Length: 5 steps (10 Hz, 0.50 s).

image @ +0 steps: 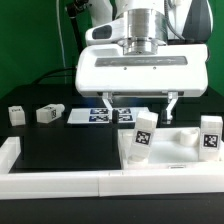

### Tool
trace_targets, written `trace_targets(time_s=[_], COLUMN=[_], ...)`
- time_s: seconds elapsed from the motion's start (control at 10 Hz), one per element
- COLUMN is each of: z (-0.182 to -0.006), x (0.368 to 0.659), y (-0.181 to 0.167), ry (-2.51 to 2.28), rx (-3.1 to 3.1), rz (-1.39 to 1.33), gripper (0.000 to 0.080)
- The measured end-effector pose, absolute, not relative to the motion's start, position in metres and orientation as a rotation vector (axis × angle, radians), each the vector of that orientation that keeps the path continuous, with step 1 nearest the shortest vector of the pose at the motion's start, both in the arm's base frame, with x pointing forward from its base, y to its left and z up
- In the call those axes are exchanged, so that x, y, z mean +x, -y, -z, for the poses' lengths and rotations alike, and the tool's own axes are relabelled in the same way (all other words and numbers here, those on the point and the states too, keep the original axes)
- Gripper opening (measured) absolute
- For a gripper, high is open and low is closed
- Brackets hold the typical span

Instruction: Assemble square table

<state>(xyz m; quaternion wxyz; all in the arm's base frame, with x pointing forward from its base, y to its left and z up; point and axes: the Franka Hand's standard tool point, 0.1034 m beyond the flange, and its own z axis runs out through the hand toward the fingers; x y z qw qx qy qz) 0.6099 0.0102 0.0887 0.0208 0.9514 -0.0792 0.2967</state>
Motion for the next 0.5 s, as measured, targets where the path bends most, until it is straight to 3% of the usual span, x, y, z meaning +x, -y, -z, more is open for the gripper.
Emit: trace_targets(time_s=[0.5], z=[-0.0886], x=[0.6099], y=[-0.0102], ry=[0.246], rx=[2.950], rz=[-0.920], gripper=[0.0649])
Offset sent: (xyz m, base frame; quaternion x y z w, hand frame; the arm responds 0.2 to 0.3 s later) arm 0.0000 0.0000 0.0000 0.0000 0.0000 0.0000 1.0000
